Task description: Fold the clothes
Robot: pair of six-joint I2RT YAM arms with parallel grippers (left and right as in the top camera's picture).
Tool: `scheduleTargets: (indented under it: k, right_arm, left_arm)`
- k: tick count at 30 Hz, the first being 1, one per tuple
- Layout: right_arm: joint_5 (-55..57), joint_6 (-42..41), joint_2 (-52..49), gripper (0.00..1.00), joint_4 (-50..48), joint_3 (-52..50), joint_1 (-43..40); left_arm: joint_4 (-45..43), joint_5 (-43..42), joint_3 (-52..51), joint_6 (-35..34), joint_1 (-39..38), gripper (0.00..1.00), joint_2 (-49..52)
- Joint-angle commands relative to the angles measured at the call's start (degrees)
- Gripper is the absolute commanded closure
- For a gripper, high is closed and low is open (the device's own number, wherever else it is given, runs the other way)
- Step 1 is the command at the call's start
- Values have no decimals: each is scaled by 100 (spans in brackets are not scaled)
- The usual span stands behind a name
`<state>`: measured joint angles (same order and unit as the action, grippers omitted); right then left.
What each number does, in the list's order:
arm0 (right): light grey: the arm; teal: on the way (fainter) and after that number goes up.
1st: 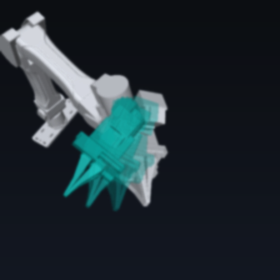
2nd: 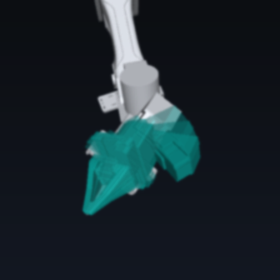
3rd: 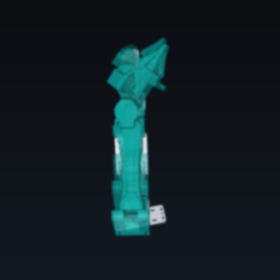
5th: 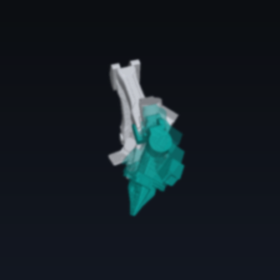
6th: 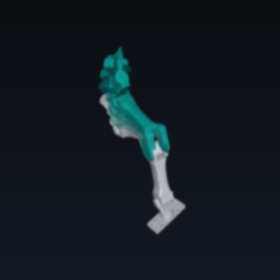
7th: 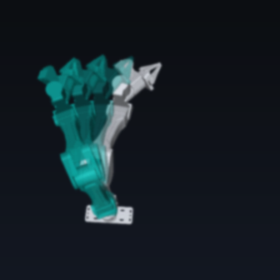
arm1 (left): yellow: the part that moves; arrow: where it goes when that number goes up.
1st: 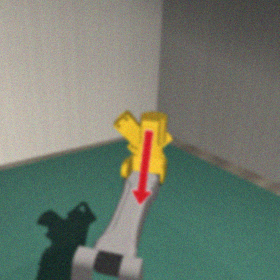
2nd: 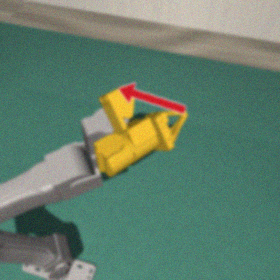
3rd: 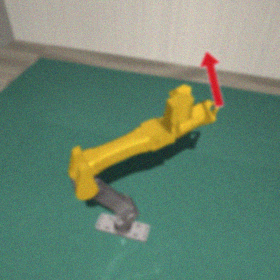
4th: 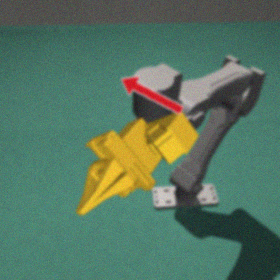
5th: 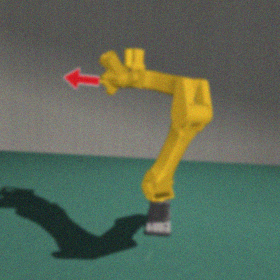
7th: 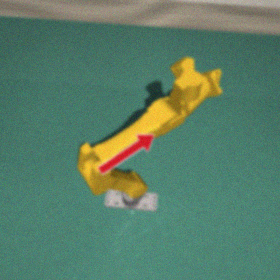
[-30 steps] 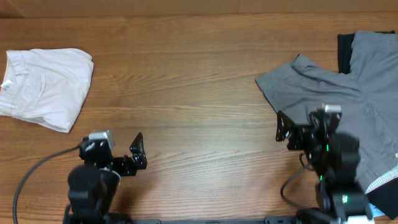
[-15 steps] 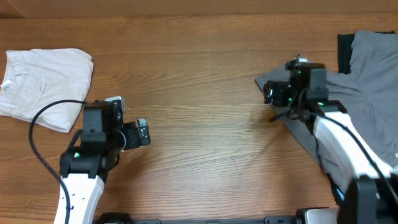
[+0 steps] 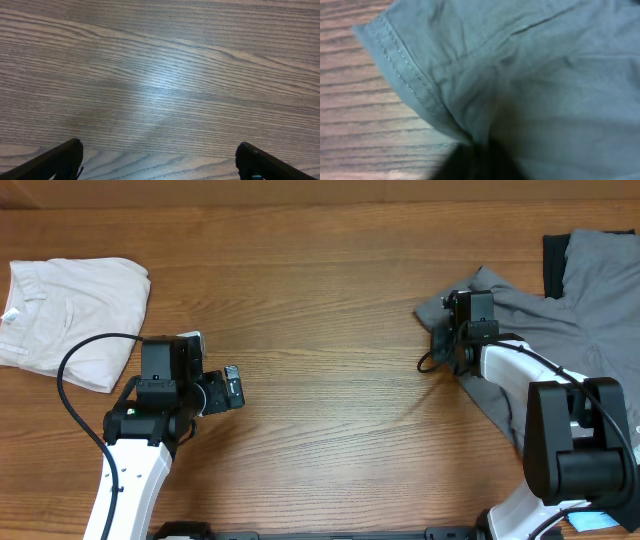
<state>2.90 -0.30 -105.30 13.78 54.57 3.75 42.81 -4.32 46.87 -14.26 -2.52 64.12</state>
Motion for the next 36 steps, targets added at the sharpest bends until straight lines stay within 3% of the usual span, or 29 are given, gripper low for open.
scheduleTargets:
  k: [1, 4, 8, 13, 15, 17, 18, 19, 24, 28, 31, 36]
  right_arm:
    - [-85, -341, -87, 96, 157, 120, 44]
    - [-647, -450, 129, 96, 557, 522, 321]
    - [-588, -444, 461, 96, 918, 1786, 1154]
    - [-378, -455, 435, 96, 72, 3084, 1980]
    - [-195, -656, 435, 81, -448, 3101, 2114]
    - [-81, -951, 389, 75, -564, 3101, 2131]
    - [-79, -1025, 369, 59, -433, 3101, 2129]
    - [-28, -1023, 367, 37, -195, 3099, 2090]
    - [1351, -1119, 376, 0, 1281, 3101, 1878]
    - [2647, -2413, 444, 0, 2990, 3101, 1405]
    - [2509, -2953, 472, 0, 3744, 3101, 931]
    - [1515, -3038, 474, 0, 4590, 3101, -164]
  left_arm:
    - [-15, -66, 114, -15, 24, 0, 0]
    - [-35, -63, 114, -13, 24, 0, 0]
    - [-118, -66, 114, -13, 24, 0, 0]
    - [-203, -131, 114, -11, 24, 0, 0]
    - [-264, -173, 114, -13, 24, 0, 0]
    - [-299, -170, 114, -13, 24, 0, 0]
    - [-299, -170, 114, -13, 24, 0, 0]
    - [-299, -173, 114, -13, 24, 0, 0]
    - [-302, -302, 114, -15, 24, 0, 0]
    - [-337, -1027, 114, -278, 24, 0, 2]
    - [-455, -1582, 114, -540, 22, 0, 33]
    - [-610, -1825, 114, -970, -234, 0, 267]
